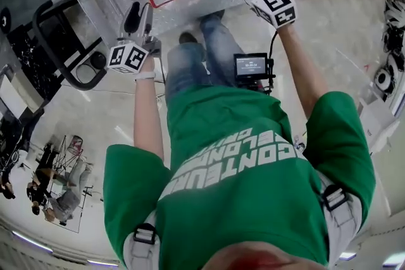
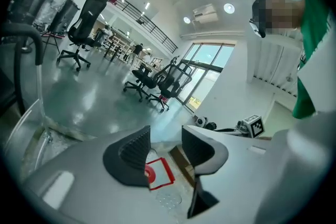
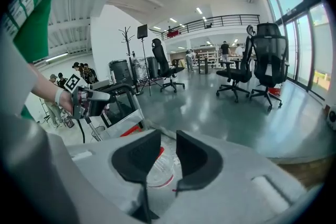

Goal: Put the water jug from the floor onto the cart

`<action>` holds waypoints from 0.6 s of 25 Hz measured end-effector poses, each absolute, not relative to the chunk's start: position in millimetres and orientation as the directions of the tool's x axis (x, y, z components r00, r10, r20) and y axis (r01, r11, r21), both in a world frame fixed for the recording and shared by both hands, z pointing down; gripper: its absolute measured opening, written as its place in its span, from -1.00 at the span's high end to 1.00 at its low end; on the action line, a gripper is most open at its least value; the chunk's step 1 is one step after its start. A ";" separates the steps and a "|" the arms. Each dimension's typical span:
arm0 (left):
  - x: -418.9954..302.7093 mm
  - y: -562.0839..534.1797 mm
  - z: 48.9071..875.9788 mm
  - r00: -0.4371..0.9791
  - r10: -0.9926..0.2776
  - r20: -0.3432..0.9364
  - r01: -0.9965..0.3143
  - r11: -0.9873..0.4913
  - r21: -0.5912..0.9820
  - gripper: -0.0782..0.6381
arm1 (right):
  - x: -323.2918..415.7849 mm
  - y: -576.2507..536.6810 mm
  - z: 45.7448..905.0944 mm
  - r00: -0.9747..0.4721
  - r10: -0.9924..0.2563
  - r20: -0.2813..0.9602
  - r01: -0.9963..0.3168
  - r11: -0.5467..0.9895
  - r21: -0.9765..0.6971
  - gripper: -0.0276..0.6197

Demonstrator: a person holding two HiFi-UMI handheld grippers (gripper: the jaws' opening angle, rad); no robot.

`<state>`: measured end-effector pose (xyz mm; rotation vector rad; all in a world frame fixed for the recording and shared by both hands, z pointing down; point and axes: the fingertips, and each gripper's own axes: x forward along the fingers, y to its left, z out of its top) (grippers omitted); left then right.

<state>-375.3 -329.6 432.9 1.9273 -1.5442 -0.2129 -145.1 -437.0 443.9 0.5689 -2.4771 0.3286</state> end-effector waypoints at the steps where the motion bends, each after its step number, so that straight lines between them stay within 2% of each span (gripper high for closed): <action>1: -372.7 -331.4 420.8 0.288 -0.925 0.247 -0.817 -0.103 0.567 0.30 | -143.3 -443.9 434.1 -0.751 -0.334 0.570 -0.465 0.880 -0.097 0.69; 4: -357.5 -331.7 393.5 0.291 -0.932 0.217 -0.823 -0.129 0.553 0.53 | -132.0 -457.8 407.0 -0.760 -0.363 0.539 -0.471 0.879 -0.072 0.91; 8: -338.5 -336.3 353.7 0.312 -0.933 0.178 -0.815 -0.166 0.555 0.75 | -118.5 -466.9 383.6 -0.775 -0.389 0.497 -0.475 0.878 -0.052 0.93; 15: -330.9 -330.9 298.6 0.289 -0.947 0.139 -0.857 -0.191 0.479 0.75 | -112.8 -464.2 353.4 -0.806 -0.376 0.457 -0.446 0.893 -0.052 0.93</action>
